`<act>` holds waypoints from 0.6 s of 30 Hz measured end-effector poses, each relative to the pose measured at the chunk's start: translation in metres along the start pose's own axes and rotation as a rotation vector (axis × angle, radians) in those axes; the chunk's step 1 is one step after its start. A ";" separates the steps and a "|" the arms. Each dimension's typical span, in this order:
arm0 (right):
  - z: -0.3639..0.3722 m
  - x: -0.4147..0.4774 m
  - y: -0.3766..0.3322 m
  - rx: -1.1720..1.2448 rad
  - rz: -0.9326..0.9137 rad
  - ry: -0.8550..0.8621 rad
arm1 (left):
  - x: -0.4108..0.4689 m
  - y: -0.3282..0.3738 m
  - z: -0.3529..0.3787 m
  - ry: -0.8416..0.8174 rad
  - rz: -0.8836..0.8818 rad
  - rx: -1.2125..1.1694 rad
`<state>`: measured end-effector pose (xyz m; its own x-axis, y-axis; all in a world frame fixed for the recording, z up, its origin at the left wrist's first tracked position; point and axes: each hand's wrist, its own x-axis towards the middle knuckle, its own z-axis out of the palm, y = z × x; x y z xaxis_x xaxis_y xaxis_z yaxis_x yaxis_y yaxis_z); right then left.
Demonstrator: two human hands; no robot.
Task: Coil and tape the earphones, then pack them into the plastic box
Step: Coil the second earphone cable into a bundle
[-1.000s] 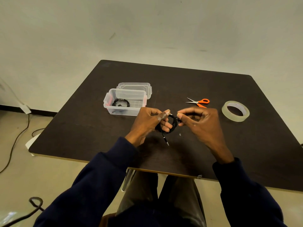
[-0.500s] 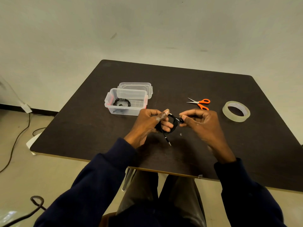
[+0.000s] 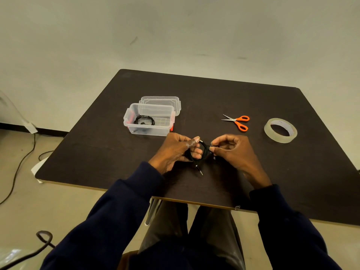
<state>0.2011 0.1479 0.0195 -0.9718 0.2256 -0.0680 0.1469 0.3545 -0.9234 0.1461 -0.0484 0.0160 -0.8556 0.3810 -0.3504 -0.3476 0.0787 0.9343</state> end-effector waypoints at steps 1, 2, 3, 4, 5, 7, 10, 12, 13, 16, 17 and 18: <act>0.001 0.002 0.003 -0.080 -0.005 0.008 | 0.001 -0.001 0.000 -0.004 -0.015 0.012; 0.001 0.004 0.006 -0.147 -0.008 0.011 | 0.003 -0.002 0.000 -0.002 -0.031 0.019; 0.003 0.004 0.008 -0.196 -0.012 0.011 | 0.004 -0.003 0.001 0.004 -0.044 0.023; 0.004 0.004 0.010 -0.225 -0.020 0.012 | 0.005 -0.003 0.001 0.010 -0.054 0.023; 0.005 0.004 0.012 -0.244 -0.032 0.016 | 0.005 -0.004 0.002 0.013 -0.060 0.022; 0.006 0.005 0.014 -0.298 -0.076 0.023 | 0.006 -0.004 0.003 0.014 -0.058 0.017; 0.009 0.000 0.015 -0.462 -0.202 0.094 | 0.007 -0.005 0.001 0.018 -0.051 0.024; 0.014 -0.014 0.015 -0.499 -0.330 0.211 | 0.009 -0.007 0.001 0.018 -0.053 0.019; 0.020 -0.025 0.014 -0.473 -0.390 0.238 | 0.009 -0.008 0.001 0.019 -0.053 0.010; 0.040 -0.053 0.011 -0.349 -0.404 0.153 | 0.011 -0.008 0.002 0.039 -0.033 0.000; 0.046 -0.057 0.012 -0.341 -0.358 0.120 | 0.010 -0.008 0.003 0.041 -0.033 -0.004; 0.051 -0.059 0.014 -0.352 -0.319 0.096 | 0.010 -0.008 0.003 0.038 -0.034 -0.013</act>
<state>0.2507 0.0936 -0.0084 -0.9596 0.1321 0.2485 -0.0867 0.7013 -0.7076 0.1419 -0.0423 0.0054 -0.8568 0.3433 -0.3847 -0.3819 0.0789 0.9208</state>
